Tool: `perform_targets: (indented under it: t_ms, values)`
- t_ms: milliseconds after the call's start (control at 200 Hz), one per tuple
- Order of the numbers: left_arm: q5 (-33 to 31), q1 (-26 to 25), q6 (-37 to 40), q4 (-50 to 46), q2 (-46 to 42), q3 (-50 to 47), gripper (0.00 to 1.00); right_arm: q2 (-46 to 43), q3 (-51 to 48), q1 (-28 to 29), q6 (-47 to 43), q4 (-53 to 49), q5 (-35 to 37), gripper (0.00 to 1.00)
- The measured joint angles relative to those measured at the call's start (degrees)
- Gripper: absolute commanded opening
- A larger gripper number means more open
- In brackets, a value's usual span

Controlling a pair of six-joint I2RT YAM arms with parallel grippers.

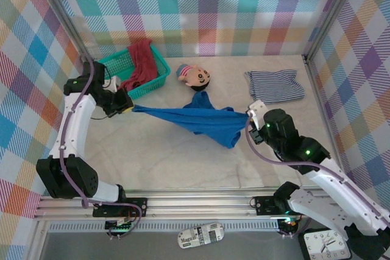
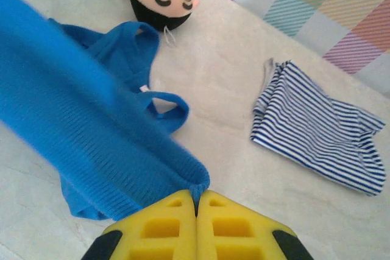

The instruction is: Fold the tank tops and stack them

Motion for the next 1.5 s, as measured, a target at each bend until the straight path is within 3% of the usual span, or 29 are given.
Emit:
perform_targets:
  t_ms: [165,400,525,840,1180,1340,1500]
  values:
    - [5.2,-0.3,-1.0,1.4,0.0,-1.9,0.0,-0.2,0.0,0.0,-2.2,0.6,-1.3,0.0]
    - [8.7,-7.9,-3.5,2.5,-1.9,-6.5,0.0,4.5,1.6,-0.1,-5.9,4.6,-3.6,0.0]
    - [7.6,-9.0,-4.7,1.8,-2.6,-3.7,0.0,8.6,5.4,-2.3,-9.2,6.9,-3.6,0.0]
    - [2.0,-6.5,-13.2,8.0,4.1,27.4,0.0,13.0,23.8,-17.9,-16.9,10.7,-8.2,0.0]
    - [0.9,-7.3,-20.9,9.6,34.1,71.6,0.0,32.4,46.5,-33.4,-18.3,14.5,-22.2,0.0]
    - [0.5,-7.3,-23.8,10.1,38.1,75.0,0.0,35.3,48.7,-35.8,-17.5,14.3,-27.3,0.0]
    - [0.8,-7.3,-23.8,10.2,38.2,76.0,0.0,31.6,47.6,-35.8,-16.5,14.3,-33.9,0.0]
